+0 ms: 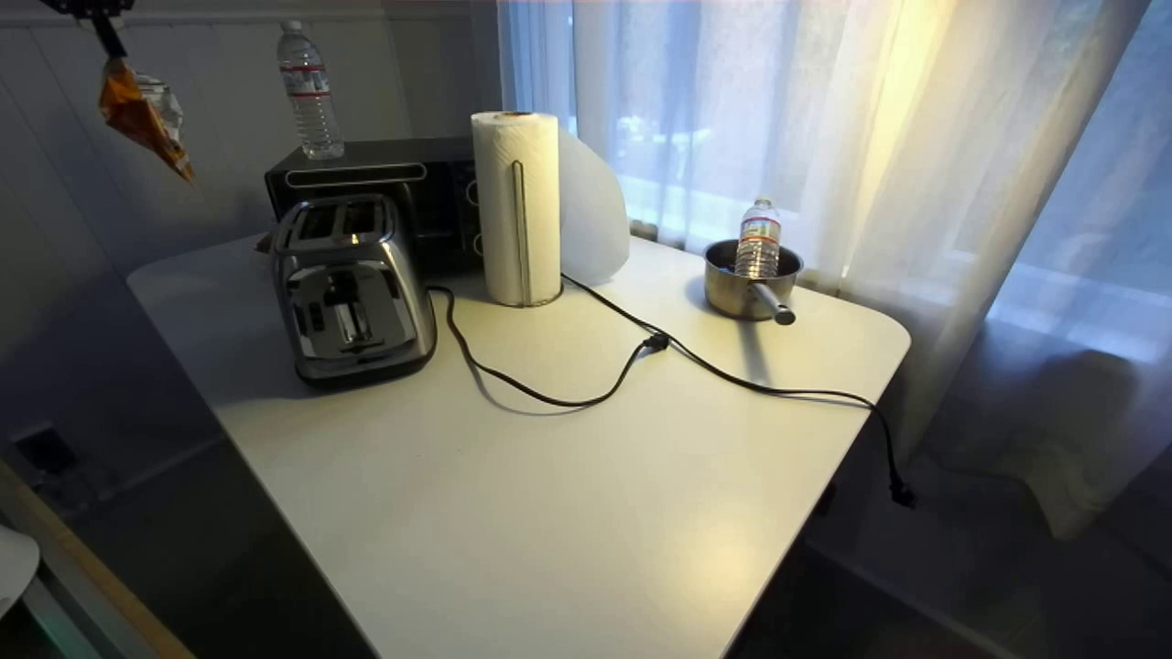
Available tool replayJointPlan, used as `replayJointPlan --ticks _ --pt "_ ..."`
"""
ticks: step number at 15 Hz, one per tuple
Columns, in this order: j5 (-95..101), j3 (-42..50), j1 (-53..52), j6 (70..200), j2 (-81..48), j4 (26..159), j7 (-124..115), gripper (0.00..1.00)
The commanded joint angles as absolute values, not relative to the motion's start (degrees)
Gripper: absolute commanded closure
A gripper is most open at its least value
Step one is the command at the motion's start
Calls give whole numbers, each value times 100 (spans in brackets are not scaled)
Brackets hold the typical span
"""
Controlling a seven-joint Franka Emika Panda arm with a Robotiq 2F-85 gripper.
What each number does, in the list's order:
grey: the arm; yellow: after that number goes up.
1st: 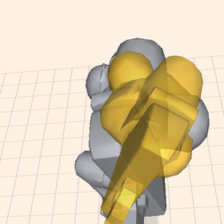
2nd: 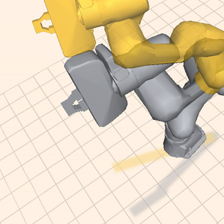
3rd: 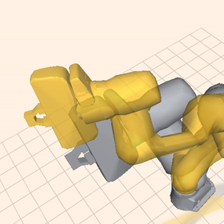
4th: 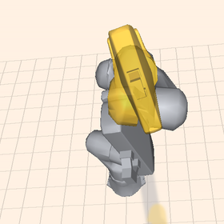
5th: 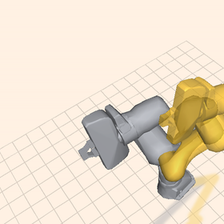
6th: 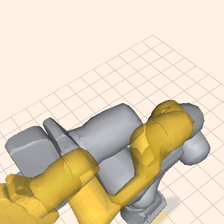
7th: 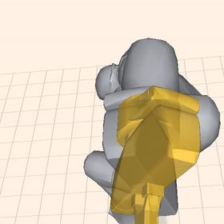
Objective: Remove the snack packet from the toaster top and put it on the table
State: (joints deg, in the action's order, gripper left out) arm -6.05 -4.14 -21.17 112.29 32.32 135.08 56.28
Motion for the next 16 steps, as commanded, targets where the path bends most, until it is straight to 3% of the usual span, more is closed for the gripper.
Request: replayJointPlan --ticks 1,16 --pt "-1019 -598 -2283 11770 2747 13415 5534 100" --pt "-840 -1009 -2308 12281 2010 13093 5352 100"
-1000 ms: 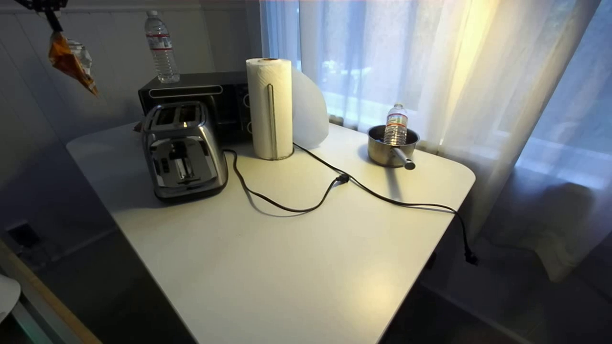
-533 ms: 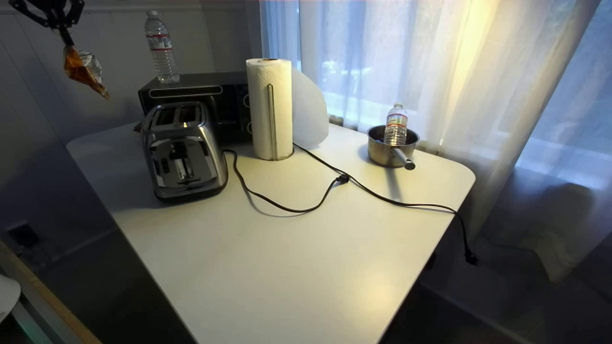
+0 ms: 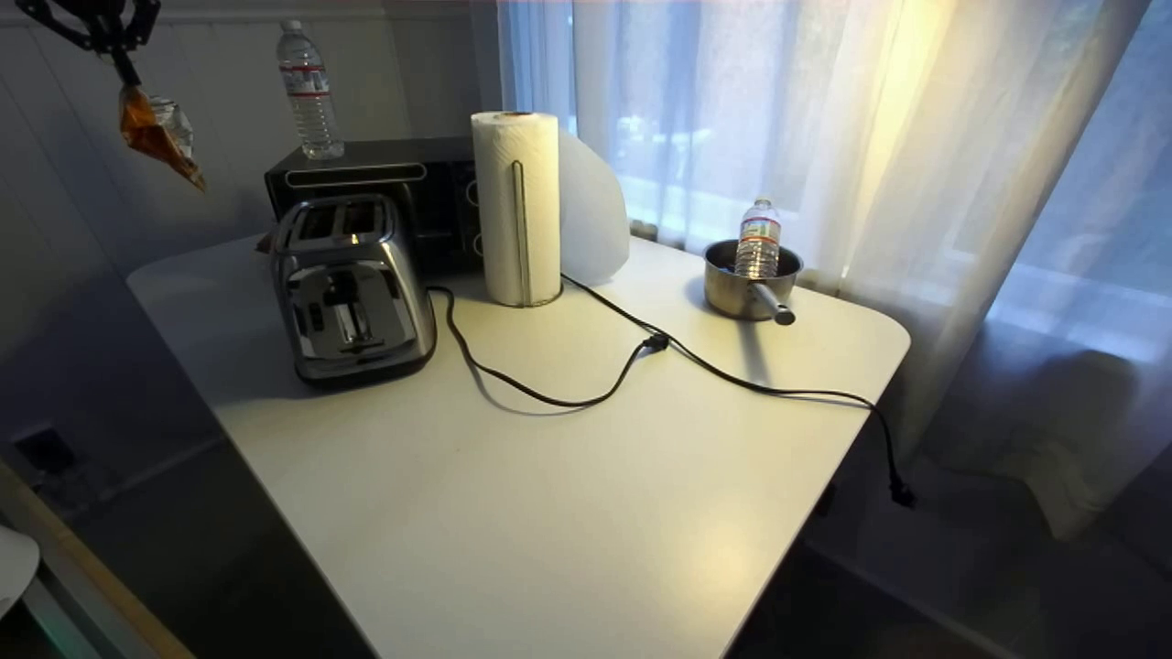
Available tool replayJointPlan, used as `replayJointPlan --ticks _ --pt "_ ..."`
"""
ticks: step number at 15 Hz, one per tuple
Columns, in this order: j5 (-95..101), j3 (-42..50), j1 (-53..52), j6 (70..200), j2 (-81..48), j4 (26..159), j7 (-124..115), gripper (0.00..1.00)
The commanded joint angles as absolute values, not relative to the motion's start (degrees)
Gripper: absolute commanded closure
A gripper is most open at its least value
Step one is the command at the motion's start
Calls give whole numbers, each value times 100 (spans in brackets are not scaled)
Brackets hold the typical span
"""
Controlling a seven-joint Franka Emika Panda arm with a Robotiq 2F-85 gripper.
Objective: Remove the snack packet from the toaster top and put it on the table
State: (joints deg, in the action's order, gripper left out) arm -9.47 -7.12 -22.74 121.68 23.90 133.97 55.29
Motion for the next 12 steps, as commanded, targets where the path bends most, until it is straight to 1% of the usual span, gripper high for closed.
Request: replayJointPlan --ticks 1,7,12 --pt "-754 -1147 -2286 12388 1868 12993 5208 100" --pt "590 -1764 -1993 13184 939 12376 3560 100" --pt "2226 -1968 -1862 13735 -60 11760 1698 100"
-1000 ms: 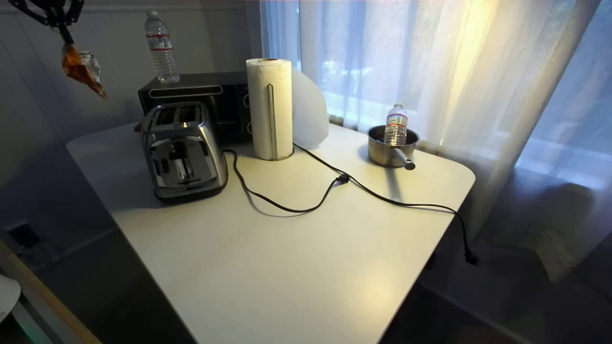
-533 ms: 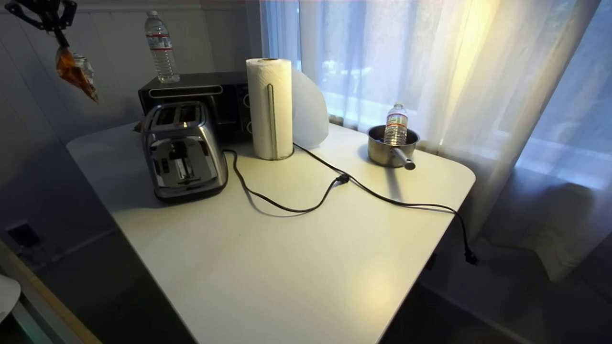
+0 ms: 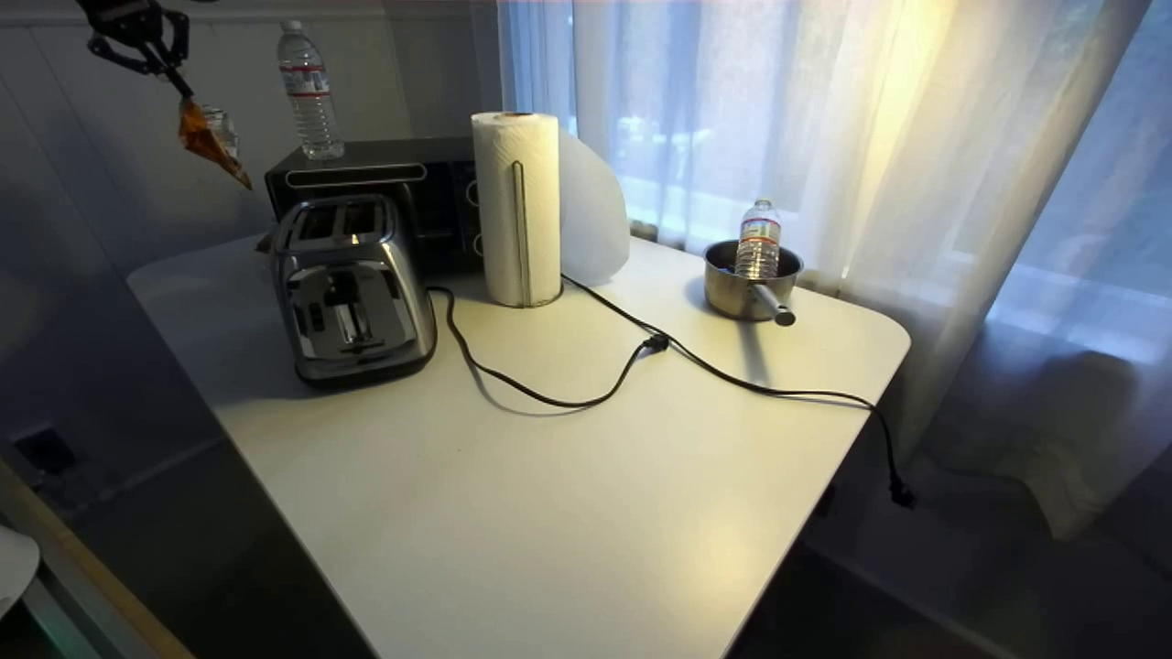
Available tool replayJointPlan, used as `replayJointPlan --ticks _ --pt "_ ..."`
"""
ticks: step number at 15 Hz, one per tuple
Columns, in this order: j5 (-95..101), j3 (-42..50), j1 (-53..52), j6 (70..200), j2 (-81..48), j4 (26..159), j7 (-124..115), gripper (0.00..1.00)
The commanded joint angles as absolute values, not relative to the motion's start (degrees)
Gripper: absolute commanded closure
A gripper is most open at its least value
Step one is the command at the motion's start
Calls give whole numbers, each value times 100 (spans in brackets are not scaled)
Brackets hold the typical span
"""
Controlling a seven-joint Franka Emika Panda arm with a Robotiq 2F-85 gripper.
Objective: Remove the snack packet from the toaster top and put it on the table
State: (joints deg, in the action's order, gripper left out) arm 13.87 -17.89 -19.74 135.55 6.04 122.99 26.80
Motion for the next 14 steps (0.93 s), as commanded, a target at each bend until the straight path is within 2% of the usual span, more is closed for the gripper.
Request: replayJointPlan --ticks 1,8,14 --pt "2531 -1976 -1894 13782 -301 11599 1357 100" --pt "3842 -1696 -2375 13733 -1708 10576 -137 100" --pt "4360 -1381 -2753 13713 -2365 10030 -564 100"
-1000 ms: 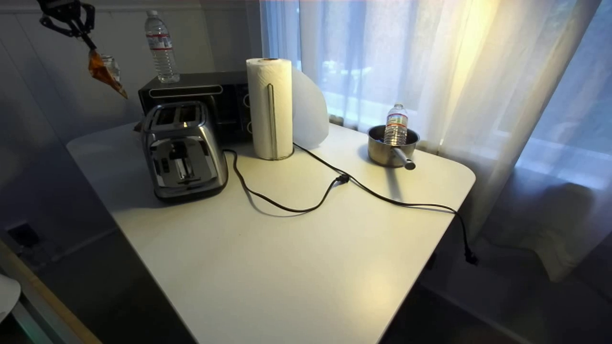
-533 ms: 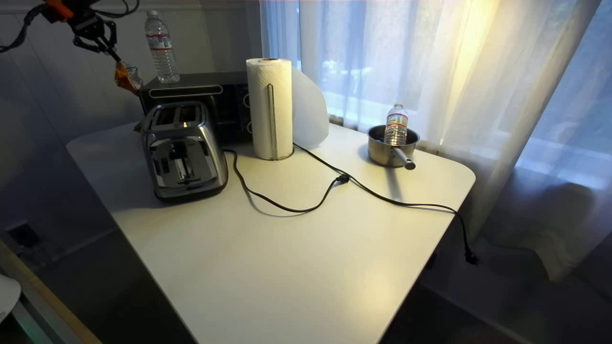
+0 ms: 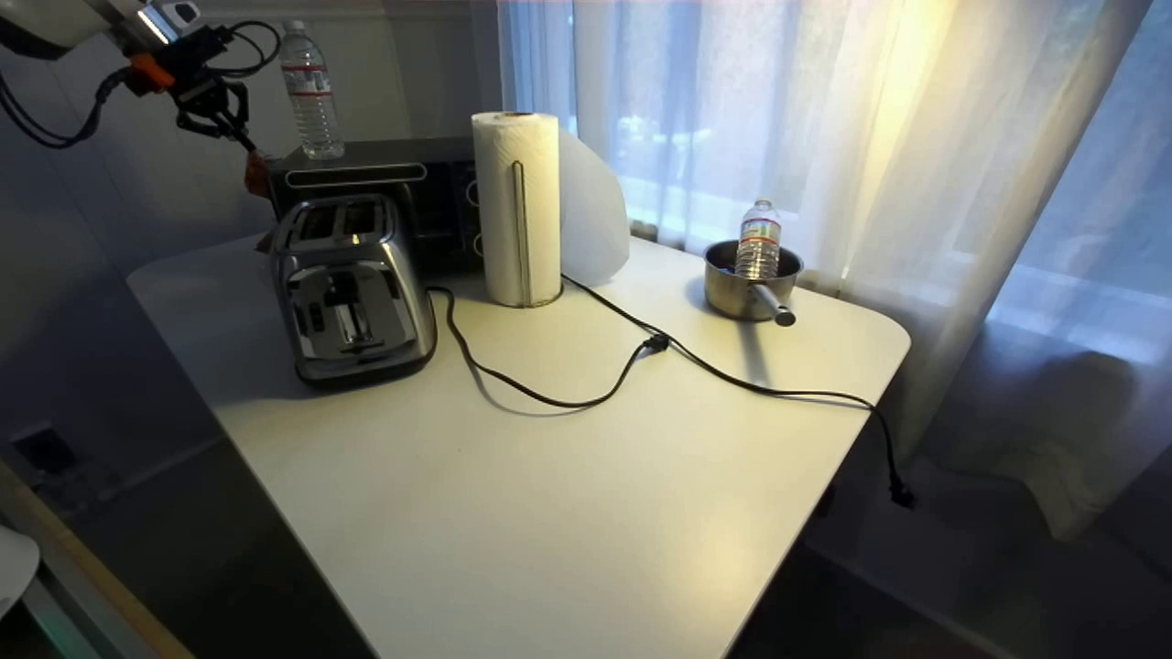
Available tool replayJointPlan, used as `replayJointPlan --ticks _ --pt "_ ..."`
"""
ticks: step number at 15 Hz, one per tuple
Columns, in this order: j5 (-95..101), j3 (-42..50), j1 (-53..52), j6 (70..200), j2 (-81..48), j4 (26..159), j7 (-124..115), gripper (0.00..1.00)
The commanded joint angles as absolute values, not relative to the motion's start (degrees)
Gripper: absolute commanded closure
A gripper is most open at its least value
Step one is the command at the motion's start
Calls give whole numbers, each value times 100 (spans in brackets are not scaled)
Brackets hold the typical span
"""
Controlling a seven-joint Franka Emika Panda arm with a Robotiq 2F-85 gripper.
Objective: Remove the snack packet from the toaster top and put it on the table
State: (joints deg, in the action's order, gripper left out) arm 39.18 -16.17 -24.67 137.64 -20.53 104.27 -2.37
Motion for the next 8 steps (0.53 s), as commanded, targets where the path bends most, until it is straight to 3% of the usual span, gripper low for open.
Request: replayJointPlan --ticks 1,8 --pt "4550 -1309 -2831 13705 -2410 9966 -671 100" --pt "5213 -1282 -2958 13538 -2719 9829 -678 100"
